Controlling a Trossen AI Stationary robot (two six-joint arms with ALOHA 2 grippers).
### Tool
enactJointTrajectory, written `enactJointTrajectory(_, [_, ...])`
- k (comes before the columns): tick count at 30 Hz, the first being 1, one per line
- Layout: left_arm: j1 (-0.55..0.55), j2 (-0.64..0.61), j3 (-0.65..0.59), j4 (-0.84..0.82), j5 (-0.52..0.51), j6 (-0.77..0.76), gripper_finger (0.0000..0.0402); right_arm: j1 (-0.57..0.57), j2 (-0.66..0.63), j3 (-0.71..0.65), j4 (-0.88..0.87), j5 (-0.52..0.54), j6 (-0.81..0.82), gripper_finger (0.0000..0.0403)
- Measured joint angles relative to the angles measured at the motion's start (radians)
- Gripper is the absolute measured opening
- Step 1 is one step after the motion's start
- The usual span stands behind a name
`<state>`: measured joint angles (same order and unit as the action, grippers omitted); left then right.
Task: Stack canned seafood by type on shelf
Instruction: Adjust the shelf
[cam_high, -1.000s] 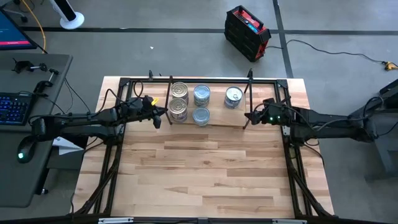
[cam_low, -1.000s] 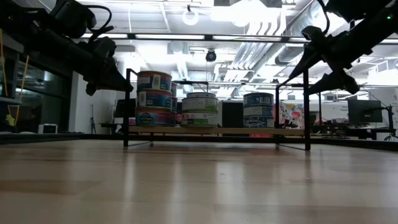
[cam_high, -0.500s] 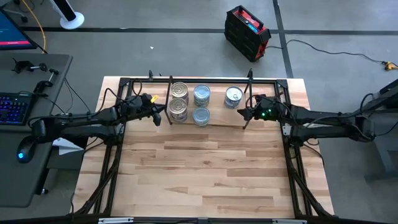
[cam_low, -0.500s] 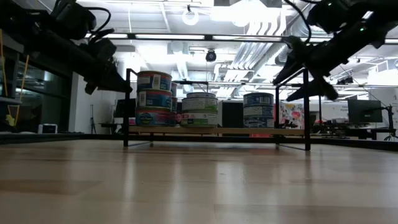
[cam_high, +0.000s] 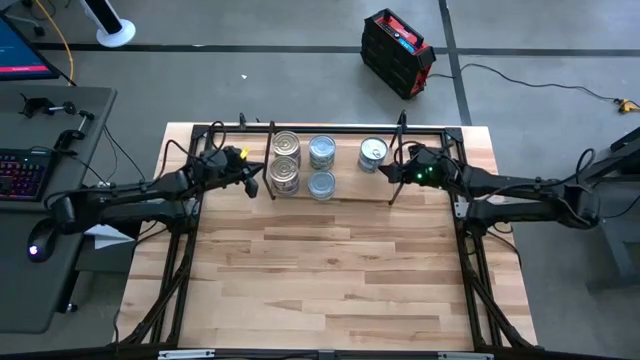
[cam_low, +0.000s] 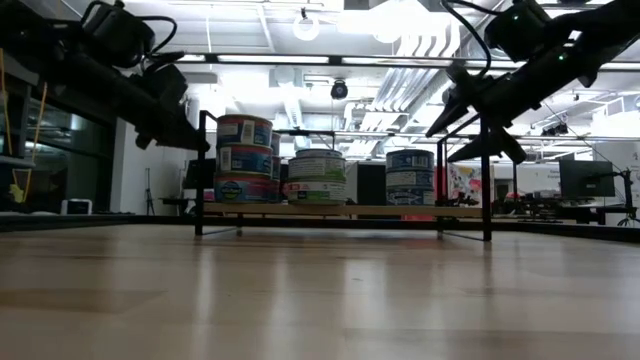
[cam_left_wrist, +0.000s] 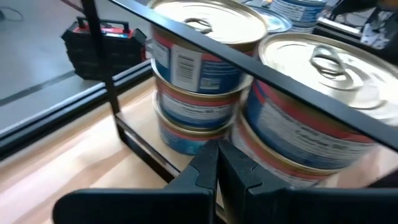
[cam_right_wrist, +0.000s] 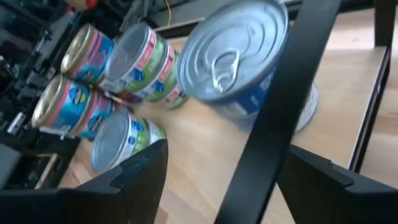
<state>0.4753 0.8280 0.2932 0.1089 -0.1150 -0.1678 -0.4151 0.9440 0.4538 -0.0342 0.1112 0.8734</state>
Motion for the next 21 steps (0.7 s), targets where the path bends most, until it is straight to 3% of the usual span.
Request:
enactJointTrajectory(7, [0.081,0.0,0.0,0.009,0.008,0.056,0.0,-0.052,0.0,0.0,0.044,0.029,-0.003,0.0268])
enactJointTrajectory(15, [0.185,0.016,0.0,0.134,0.114,0.077,0.0,-0.086,0.007,0.0,0.095,0.097,0.0,0.0268])
enactJointTrajectory(21, [0.23,0.017,0.0,0.127,0.116,0.076,0.0,-0.091,0.107,0.0,0.209,0.121,0.024,0.0268])
